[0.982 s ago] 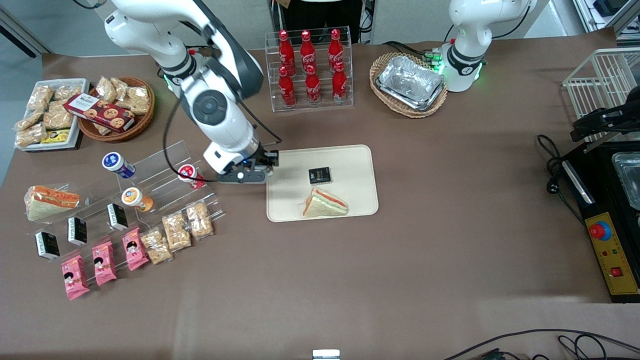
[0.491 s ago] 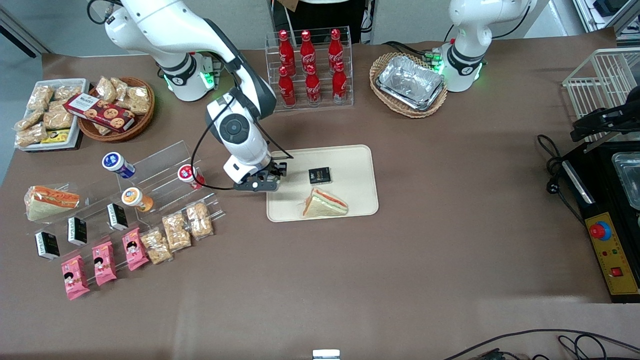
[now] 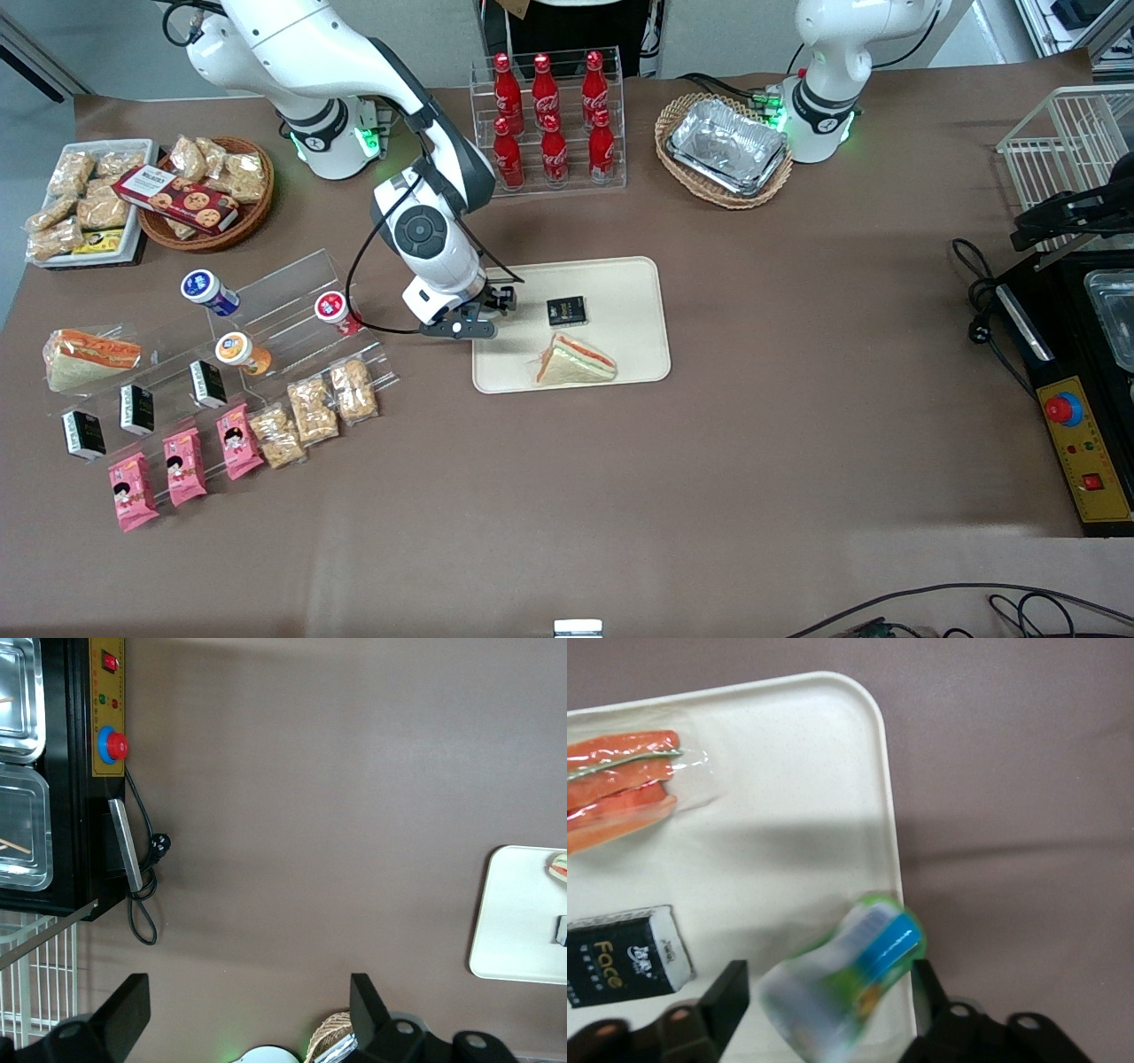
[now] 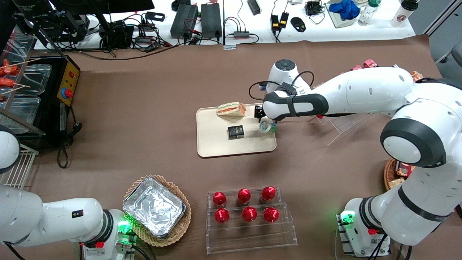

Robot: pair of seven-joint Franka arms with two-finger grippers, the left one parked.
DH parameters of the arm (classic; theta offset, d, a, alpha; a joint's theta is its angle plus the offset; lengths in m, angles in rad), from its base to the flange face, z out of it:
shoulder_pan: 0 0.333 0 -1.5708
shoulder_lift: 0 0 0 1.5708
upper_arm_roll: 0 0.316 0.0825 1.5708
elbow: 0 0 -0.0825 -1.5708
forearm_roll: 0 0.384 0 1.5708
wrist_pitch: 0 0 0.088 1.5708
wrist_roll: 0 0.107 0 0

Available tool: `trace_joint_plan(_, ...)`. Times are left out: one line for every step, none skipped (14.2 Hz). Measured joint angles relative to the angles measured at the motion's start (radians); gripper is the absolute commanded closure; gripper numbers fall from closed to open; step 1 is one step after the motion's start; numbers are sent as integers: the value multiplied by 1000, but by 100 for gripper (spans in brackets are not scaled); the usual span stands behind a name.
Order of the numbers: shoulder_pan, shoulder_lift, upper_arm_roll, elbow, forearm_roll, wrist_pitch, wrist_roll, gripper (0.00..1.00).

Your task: Place green gum on tray

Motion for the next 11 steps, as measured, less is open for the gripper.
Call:
trace_joint_plan(0,0,-1,1,1,0,0,1)
trace_joint_plan(-1,-1,-4,3,1,0,0,1)
trace_joint_plan(-3,-4,-7,7,1,0,-1,1)
trace_joint_plan(-7,-10,-11,11,1,-2,-10,1)
trace_joint_plan(-18,-20,-15,17,1,-13,-34,1)
trace_joint_plan(-43,-37,-17,28,1,-48,-73,1)
trace_joint_plan(-78,-58,-19,42,1,-100,-121,1)
trace_joint_plan(-121,-85,-21,63,1,-168,-174,1)
trace_joint_plan(-164,-113,-24,90,1,-239,-217,1)
trace_joint_plan(-201,-140,-26,120,1,-306,-244,1)
trace_joint_plan(-232,-166,-27,152,1,-365,-258,1)
